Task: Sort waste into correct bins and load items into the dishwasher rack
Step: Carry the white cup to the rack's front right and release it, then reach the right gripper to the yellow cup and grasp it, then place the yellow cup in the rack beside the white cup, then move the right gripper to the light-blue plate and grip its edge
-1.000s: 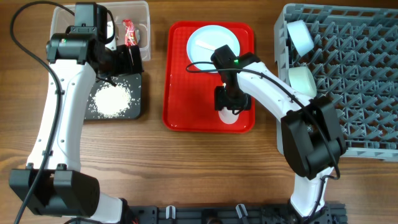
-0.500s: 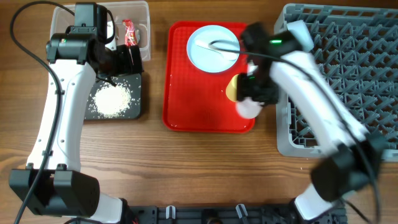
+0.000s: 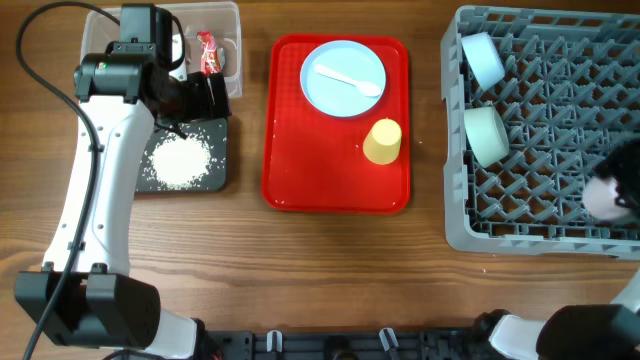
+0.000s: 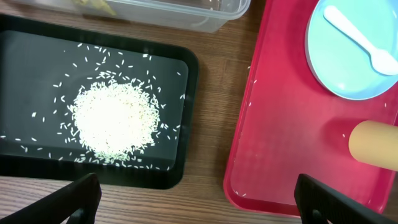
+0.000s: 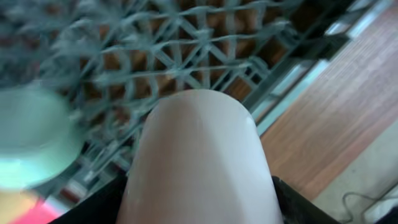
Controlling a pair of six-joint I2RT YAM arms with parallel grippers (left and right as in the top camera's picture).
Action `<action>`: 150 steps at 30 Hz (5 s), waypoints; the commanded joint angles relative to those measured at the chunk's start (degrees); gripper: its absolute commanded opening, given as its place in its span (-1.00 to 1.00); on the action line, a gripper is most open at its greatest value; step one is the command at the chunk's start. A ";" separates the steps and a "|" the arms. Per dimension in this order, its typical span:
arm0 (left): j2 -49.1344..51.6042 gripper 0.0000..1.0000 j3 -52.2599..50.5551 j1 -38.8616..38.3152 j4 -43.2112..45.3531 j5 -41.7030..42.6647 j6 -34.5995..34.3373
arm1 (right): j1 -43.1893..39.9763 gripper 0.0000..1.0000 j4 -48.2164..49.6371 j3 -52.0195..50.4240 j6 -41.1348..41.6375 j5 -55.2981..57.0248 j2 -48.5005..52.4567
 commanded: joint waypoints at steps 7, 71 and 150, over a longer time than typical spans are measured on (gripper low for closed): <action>0.63 1.00 -0.33 0.22 -0.02 0.28 -0.55 | -3.69 -0.04 12.26 -13.49 1.62 -1.66 -0.33; 0.63 1.00 -0.33 0.22 -0.02 0.28 -0.55 | 58.12 0.44 18.21 8.26 5.92 -0.66 39.04; 0.63 1.00 -0.33 0.22 -0.02 0.26 -0.55 | 32.17 0.99 7.56 12.50 4.68 -8.02 2.08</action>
